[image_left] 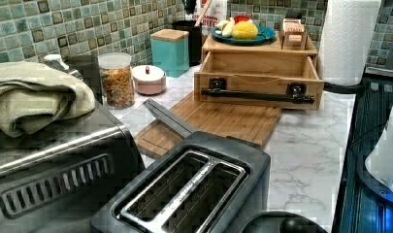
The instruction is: Close the drawer.
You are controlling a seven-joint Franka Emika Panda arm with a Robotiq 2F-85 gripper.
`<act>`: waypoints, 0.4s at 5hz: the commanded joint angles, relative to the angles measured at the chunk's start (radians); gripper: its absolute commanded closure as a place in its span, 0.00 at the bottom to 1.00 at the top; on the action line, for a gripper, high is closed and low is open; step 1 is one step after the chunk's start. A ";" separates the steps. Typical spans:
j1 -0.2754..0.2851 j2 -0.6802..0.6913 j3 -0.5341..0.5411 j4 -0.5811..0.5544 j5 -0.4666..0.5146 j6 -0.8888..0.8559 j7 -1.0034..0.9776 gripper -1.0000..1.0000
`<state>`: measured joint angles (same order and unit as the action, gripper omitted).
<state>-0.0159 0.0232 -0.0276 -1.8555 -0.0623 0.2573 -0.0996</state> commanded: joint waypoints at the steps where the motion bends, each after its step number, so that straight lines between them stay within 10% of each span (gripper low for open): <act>1: -0.001 0.000 0.001 -0.001 -0.001 0.011 0.000 1.00; 2: -0.003 -0.034 -0.002 -0.088 -0.009 0.106 -0.058 1.00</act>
<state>-0.0156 0.0273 -0.0298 -1.9082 -0.0649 0.3379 -0.1093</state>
